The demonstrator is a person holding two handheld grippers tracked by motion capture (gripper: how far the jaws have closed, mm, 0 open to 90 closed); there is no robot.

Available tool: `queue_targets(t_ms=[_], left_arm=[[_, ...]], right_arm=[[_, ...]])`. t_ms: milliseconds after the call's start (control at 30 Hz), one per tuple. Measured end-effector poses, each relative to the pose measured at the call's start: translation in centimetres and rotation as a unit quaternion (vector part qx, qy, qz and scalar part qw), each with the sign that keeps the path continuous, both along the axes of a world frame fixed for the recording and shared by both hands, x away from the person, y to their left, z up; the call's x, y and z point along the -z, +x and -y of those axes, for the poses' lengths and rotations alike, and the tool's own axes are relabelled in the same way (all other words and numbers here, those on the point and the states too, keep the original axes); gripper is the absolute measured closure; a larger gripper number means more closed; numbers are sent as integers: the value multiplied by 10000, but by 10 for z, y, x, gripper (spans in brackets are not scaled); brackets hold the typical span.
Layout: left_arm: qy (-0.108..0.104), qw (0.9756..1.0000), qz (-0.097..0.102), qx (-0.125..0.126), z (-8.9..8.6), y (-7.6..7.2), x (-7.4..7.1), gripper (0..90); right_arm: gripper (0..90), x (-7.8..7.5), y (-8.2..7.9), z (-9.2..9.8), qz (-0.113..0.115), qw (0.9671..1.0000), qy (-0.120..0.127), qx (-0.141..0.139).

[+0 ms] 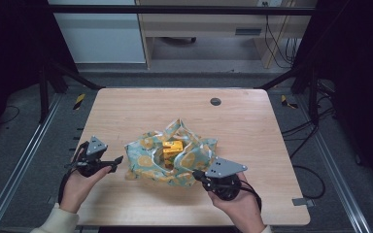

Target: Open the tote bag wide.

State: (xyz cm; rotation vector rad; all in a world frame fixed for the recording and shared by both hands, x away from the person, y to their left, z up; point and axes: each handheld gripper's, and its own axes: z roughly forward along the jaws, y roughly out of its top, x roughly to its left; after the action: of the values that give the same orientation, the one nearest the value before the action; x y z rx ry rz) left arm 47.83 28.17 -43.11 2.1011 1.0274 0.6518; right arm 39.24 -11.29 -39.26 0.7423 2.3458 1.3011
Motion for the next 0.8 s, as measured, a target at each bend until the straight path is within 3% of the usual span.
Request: queue_targets(t_ms=[33,67,100,133,167,200,233,267,333,500,667,700,733,767,800], left_arm=[[79,9999,3,106,6,4,-10,301],[79,9999,3,106,6,4,-10,303],[78,9995,-21,308,15,9,-20,312],[78,9995,-21,308,15,9,-20,319],[181,9986,-26,492,27,15,-31,317],[181,9986,-26,492,27,15,-31,316],[219,9976,-26,660,39,21,-40,316],[219,9976,-26,660,39,21,-40,316],[358,9952,-52,909,58,30,-50,309],[482,9933,-247,1019,81,47,-46,287],[950,9854,-639,1262,104,65,-26,260],[1042,9842,-636,1280,106,67,-24,281],[1042,9842,-636,1280,106,67,-24,362],[1176,9821,-622,1335,107,67,-21,362],[1214,9811,-651,1361,108,68,-20,495]], right_arm=[[900,5,2,3,-28,10000,6,68],[900,8,3,4,-64,9999,56,99],[900,10,4,6,-73,9999,87,124],[900,10,4,6,-73,9999,87,124],[900,14,6,7,-87,9997,128,169],[900,16,7,7,-92,9997,147,191],[900,18,7,7,-91,9996,169,217],[900,18,7,7,-91,9996,169,217],[897,23,9,7,-127,9994,247,225],[894,28,10,6,-148,9992,292,210],[891,30,10,8,-151,9992,315,198],[891,30,10,8,-155,9992,321,198],[891,30,10,8,-155,9992,321,198],[891,30,10,8,-154,9991,329,206],[891,30,10,9,-147,9991,338,212]])
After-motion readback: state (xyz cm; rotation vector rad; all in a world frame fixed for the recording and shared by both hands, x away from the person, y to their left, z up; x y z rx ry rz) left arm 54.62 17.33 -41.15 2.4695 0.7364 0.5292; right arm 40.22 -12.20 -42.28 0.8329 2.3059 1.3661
